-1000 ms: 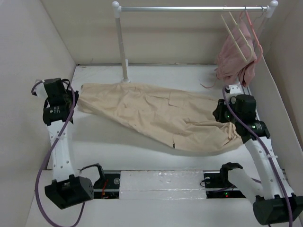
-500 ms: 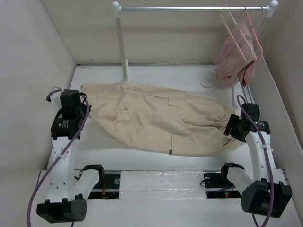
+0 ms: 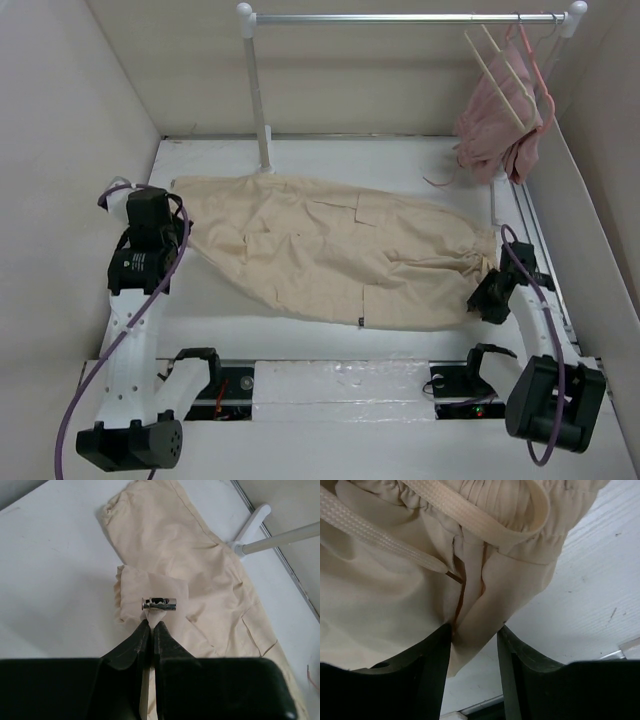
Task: Place the trousers on the hanger
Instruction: Fold the trousers at the center of the board.
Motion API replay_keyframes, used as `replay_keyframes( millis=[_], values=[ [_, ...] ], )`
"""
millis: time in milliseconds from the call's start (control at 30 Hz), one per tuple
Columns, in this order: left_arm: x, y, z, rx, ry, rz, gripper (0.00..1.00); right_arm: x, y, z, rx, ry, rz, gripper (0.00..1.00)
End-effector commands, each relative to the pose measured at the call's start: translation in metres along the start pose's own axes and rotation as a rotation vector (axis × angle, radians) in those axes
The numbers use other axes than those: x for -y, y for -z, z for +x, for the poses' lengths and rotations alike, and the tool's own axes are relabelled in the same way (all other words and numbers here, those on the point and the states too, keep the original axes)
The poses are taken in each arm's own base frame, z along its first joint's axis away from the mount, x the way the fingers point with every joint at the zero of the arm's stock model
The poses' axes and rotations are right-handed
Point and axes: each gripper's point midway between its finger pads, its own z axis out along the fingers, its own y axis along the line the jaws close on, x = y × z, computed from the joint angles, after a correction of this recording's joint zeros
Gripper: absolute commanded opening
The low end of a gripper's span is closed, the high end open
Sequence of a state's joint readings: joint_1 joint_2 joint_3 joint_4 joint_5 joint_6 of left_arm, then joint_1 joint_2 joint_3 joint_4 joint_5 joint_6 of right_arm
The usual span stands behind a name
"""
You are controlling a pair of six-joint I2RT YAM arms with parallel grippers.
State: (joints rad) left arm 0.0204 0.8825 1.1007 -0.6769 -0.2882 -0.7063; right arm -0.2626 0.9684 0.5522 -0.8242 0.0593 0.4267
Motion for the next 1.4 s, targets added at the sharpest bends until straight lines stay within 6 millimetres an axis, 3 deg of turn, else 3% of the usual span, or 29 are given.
replay_keyframes(
  millis=[0,67,100,200,267,300,333,367,400,533,567,600,700,800,867,967,1033,1067,1100,1133,1167,1200,1233,1300,1333,1367],
  values=[
    [0.013,0.003,-0.013,0.038,-0.001,0.045,0.0,-0.012,-0.007,-0.029,0.105,-0.027,-0.041,0.46],
    [0.011,0.001,-0.013,0.043,0.001,0.034,0.0,-0.013,-0.01,-0.038,0.131,-0.014,-0.048,0.39],
    [0.009,0.0,-0.011,0.042,-0.001,0.027,0.0,-0.016,-0.012,-0.042,0.14,-0.01,-0.067,0.25],
    [-0.001,0.001,-0.015,0.065,-0.012,-0.015,0.0,-0.014,-0.009,-0.042,0.101,0.038,-0.07,0.0],
    [-0.007,0.007,-0.03,0.119,-0.02,-0.058,0.0,-0.02,0.018,-0.061,0.168,0.091,-0.1,0.0],
    [-0.012,0.01,-0.038,0.15,-0.053,-0.087,0.0,-0.015,0.029,-0.058,0.164,0.126,-0.064,0.0],
    [-0.019,0.017,-0.061,0.236,-0.054,-0.151,0.0,-0.017,0.042,-0.065,0.189,0.181,-0.045,0.0],
    [-0.024,0.021,-0.069,0.267,-0.063,-0.188,0.0,-0.028,0.068,-0.088,0.265,0.221,-0.059,0.0],
    [-0.029,0.022,-0.076,0.282,-0.082,-0.232,0.0,-0.027,0.081,-0.095,0.293,0.259,-0.029,0.0],
    [-0.02,0.034,-0.106,0.354,-0.072,-0.258,0.0,-0.044,0.145,-0.15,0.467,0.391,0.034,0.0],
    [-0.021,0.034,-0.107,0.358,-0.071,-0.263,0.0,-0.043,0.145,-0.15,0.468,0.407,0.037,0.0],
    [-0.02,0.034,-0.109,0.355,-0.077,-0.276,0.0,-0.047,0.163,-0.161,0.511,0.417,0.039,0.0],
    [-0.019,0.047,-0.12,0.372,-0.071,-0.284,0.0,-0.06,0.173,-0.154,0.511,0.474,-0.012,0.0],
    [-0.037,0.065,-0.13,0.431,-0.058,-0.359,0.0,-0.063,0.178,-0.13,0.493,0.52,-0.078,0.0],
    [-0.048,0.062,-0.124,0.437,-0.091,-0.393,0.0,-0.058,0.18,-0.116,0.505,0.543,-0.089,0.0],
    [-0.046,0.027,-0.107,0.401,-0.15,-0.403,0.0,-0.058,0.158,-0.112,0.473,0.57,-0.063,0.0],
    [-0.037,0.005,-0.101,0.373,-0.157,-0.398,0.0,-0.068,0.147,-0.13,0.51,0.609,-0.044,0.0],
    [-0.033,-0.018,-0.092,0.329,-0.188,-0.428,0.0,-0.072,0.146,-0.14,0.519,0.604,-0.04,0.0],
    [-0.026,-0.031,-0.091,0.319,-0.194,-0.426,0.0,-0.079,0.133,-0.157,0.501,0.586,-0.042,0.0],
    [-0.016,-0.038,-0.096,0.316,-0.191,-0.419,0.0,-0.085,0.132,-0.169,0.512,0.607,-0.056,0.0],
    [-0.015,-0.063,-0.089,0.272,-0.214,-0.458,0.0,-0.095,0.143,-0.186,0.544,0.599,-0.079,0.0],
    [-0.011,-0.071,-0.086,0.246,-0.219,-0.468,0.0,-0.102,0.132,-0.194,0.508,0.611,-0.064,0.0],
    [0.001,-0.076,-0.095,0.256,-0.204,-0.448,0.0,-0.11,0.132,-0.203,0.518,0.62,-0.073,0.0],
    [0.007,-0.104,-0.09,0.217,-0.228,-0.469,0.0,-0.125,0.134,-0.22,0.539,0.611,-0.116,0.0],
    [0.019,-0.106,-0.098,0.223,-0.22,-0.442,0.0,-0.127,0.119,-0.226,0.51,0.596,-0.113,0.0],
    [0.022,-0.125,-0.091,0.195,-0.244,-0.458,0.0,-0.129,0.113,-0.23,0.507,0.587,-0.121,0.0]
  ],
)
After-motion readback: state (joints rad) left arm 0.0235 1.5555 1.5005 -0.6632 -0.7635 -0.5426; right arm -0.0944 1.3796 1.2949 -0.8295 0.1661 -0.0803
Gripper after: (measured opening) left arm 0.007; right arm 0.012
